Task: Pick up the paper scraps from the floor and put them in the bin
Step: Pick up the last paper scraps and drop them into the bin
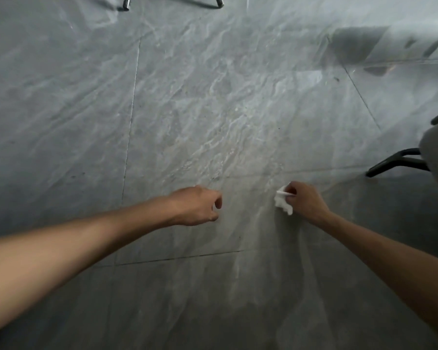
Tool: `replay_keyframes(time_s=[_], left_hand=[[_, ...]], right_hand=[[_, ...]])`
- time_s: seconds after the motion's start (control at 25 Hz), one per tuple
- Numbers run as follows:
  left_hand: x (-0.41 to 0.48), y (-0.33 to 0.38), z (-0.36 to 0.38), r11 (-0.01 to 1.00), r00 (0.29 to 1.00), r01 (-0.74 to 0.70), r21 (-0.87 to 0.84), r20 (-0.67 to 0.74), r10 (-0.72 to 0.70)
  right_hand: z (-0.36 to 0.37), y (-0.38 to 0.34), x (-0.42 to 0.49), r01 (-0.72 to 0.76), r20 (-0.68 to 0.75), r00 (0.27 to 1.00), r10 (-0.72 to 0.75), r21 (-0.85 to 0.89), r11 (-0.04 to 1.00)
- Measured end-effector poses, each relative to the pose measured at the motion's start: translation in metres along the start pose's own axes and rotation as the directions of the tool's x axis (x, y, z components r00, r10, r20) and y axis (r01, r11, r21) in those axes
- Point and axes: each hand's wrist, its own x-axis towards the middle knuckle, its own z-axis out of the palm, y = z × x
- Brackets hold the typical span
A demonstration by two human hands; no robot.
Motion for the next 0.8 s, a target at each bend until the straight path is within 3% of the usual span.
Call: replay_keyframes(time_s=[0.2, 0.32, 0.48, 0.68, 0.8], left_hand=[[-0.054, -0.021, -0.022, 0.998, 0.997, 0.041, 0.056, -0.069, -0.037], [-0.112, -0.049, -0.038, 0.994, 0.976, 0.106, 0.034, -0.193, -0.097], [-0.206, -0.101, -0.054, 0.969, 0.897, 0.239, -0.060, -0.369, -0.244], [-0.334, -0.186, -0.049, 0.877, 0.772, 0.406, -0.259, -0.417, -0.480], [-0.391, -0.222, -0.037, 0.793, 0.664, 0.451, -0.410, -0.439, -0.605]], right_hand=[[0.000, -0.097, -0.037, 0.142, 0.139, 0.976, -0.166, 0.167, 0.976], [-0.010, -0.177, -0.064, 0.296, 0.228, 0.916, -0.329, 0.165, 0.941], [-0.018, -0.294, -0.099, 0.485, 0.296, 0.817, -0.495, 0.113, 0.867], [0.022, -0.442, -0.156, 0.695, 0.360, 0.644, -0.675, 0.091, 0.713], [0.058, -0.509, -0.193, 0.750, 0.348, 0.555, -0.755, 0.182, 0.636]])
